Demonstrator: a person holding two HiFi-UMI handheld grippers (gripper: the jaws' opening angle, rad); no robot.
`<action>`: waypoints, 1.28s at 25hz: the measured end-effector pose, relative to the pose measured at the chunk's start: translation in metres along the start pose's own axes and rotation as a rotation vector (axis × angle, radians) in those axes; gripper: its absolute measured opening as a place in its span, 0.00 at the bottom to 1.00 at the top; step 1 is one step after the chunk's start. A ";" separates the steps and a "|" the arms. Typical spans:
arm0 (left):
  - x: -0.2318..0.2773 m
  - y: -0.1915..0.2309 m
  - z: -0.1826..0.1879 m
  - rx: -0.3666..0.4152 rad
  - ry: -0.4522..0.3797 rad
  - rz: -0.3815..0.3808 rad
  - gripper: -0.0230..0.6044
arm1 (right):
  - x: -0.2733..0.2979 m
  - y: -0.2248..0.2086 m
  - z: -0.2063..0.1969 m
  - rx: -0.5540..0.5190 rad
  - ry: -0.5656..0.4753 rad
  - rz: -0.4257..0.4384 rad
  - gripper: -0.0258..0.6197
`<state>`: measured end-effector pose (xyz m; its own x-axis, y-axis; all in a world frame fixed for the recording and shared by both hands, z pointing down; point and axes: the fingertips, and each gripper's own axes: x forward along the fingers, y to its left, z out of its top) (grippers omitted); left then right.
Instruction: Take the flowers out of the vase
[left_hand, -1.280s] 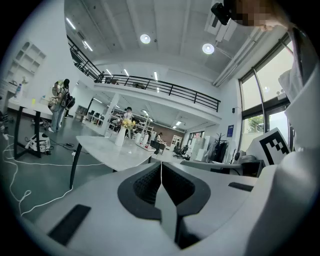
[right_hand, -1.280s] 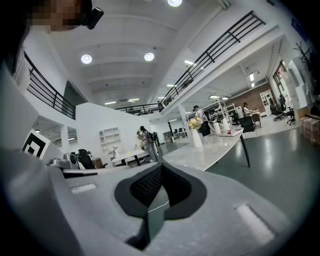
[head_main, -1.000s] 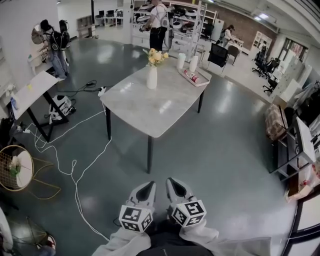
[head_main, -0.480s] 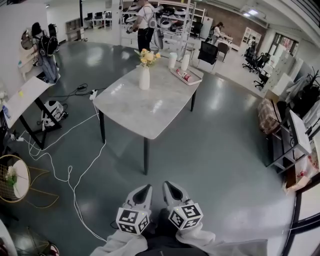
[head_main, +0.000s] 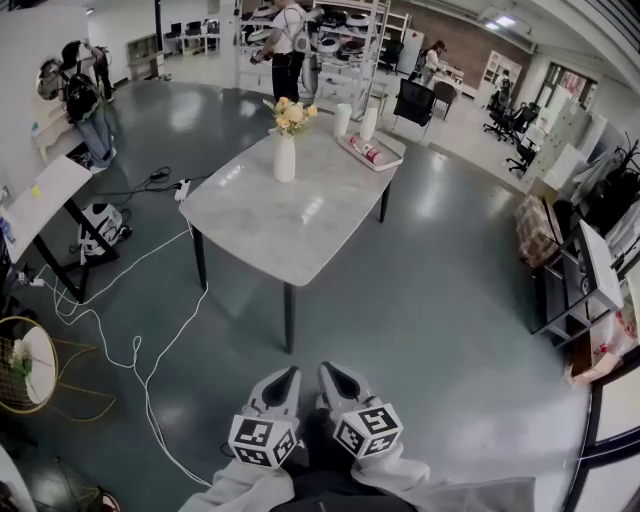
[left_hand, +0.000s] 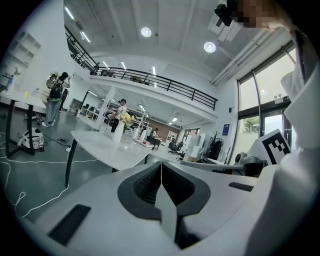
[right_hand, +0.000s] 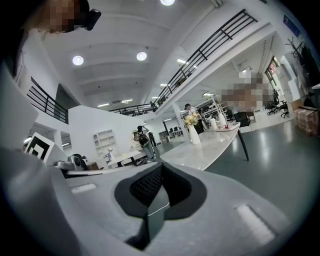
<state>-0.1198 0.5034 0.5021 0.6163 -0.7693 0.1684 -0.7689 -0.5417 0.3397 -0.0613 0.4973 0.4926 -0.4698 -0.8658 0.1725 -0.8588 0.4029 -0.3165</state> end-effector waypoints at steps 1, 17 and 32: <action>0.006 0.000 0.002 0.000 0.000 0.001 0.04 | 0.003 -0.007 0.003 0.002 0.001 -0.003 0.04; 0.120 0.021 0.032 -0.013 -0.026 0.035 0.04 | 0.079 -0.095 0.052 0.000 0.007 0.037 0.04; 0.236 0.036 0.049 -0.029 -0.028 0.078 0.04 | 0.139 -0.191 0.086 0.004 0.033 0.064 0.04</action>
<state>-0.0099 0.2856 0.5083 0.5495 -0.8180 0.1698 -0.8088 -0.4700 0.3534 0.0550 0.2743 0.4970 -0.5300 -0.8281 0.1825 -0.8262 0.4558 -0.3311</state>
